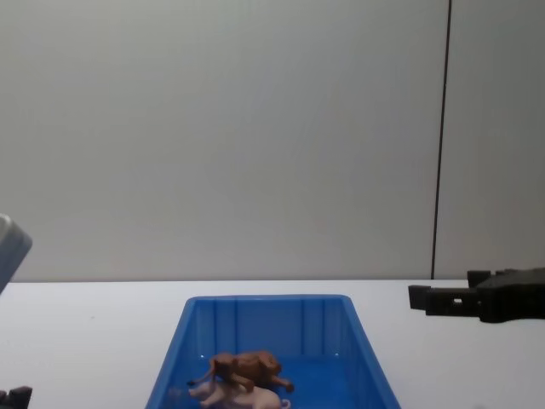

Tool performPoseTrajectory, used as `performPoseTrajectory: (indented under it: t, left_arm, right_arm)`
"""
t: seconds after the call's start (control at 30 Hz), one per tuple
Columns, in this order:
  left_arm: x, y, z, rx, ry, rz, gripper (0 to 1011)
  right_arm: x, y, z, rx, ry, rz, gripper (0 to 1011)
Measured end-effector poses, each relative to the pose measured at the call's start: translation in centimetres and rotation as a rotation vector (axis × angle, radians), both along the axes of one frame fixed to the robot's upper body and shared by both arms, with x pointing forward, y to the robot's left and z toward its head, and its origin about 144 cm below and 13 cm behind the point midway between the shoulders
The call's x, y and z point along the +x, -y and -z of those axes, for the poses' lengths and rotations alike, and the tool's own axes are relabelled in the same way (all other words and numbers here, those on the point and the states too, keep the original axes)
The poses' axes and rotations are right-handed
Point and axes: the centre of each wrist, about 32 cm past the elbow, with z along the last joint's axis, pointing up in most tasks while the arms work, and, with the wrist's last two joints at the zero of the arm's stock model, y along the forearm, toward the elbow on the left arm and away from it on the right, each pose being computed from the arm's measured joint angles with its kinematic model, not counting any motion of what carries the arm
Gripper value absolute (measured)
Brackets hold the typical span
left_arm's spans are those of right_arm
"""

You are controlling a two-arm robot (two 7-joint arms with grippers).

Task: Pick up the two dolls from the table and place them into the box.

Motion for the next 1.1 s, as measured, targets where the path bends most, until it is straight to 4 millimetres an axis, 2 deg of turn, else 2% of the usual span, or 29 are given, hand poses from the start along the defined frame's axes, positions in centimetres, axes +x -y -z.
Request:
performPoseTrajectory:
  t: [0.27,0.63,0.73,1.1]
  left_arm:
    - [0.5,-0.3,1.0,-0.007,-0.015,-0.002,996]
    - [1.1,-0.7,1.7,0.0,-0.033,-0.012,730]
    - [1.4,-0.7,1.5,0.006,-0.027,-0.012,600]
    - [2.4,-0.5,0.1,0.025,0.034,0.013,521]
  right_arm:
    - [0.0,0.0,0.0,0.0,0.0,0.0,1001]
    - [0.0,0.0,0.0,-0.001,0.0,0.0,1001]
    - [0.0,0.0,0.0,-0.001,0.0,0.0,1001]
    - [0.0,0.0,0.0,0.0,0.0,0.0,1001]
